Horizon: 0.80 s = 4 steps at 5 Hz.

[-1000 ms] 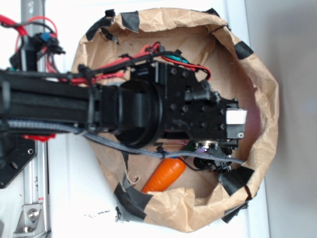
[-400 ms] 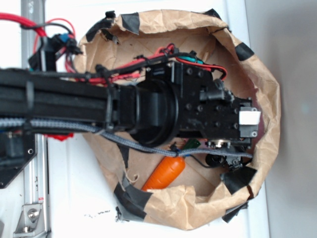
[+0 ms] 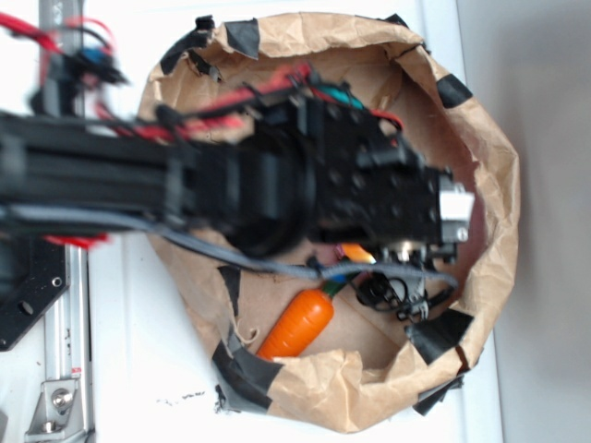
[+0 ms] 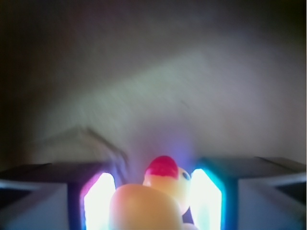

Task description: Grab the yellow duck.

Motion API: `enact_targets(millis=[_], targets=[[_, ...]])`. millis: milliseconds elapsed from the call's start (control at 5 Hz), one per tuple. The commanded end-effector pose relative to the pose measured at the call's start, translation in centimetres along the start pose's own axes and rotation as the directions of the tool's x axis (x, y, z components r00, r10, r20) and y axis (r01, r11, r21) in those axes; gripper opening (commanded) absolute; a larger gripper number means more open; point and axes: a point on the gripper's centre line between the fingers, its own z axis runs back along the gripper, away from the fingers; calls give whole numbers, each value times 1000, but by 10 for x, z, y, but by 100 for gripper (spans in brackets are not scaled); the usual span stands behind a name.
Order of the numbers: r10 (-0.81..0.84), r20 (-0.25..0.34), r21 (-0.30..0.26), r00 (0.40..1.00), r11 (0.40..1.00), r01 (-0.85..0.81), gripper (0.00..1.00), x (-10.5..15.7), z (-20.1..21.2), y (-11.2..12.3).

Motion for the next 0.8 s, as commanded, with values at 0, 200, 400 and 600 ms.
enact_targets(millis=[0,200,400,600], targets=[[-102,36,-3,994,995,102,0,5,121,50],[-134,46,19,990,991,133,0,-1,120,47],[-108,111,22,988,994,106,0,-8,113,39],[-94,103,33,990,995,91,0,-5,104,40]])
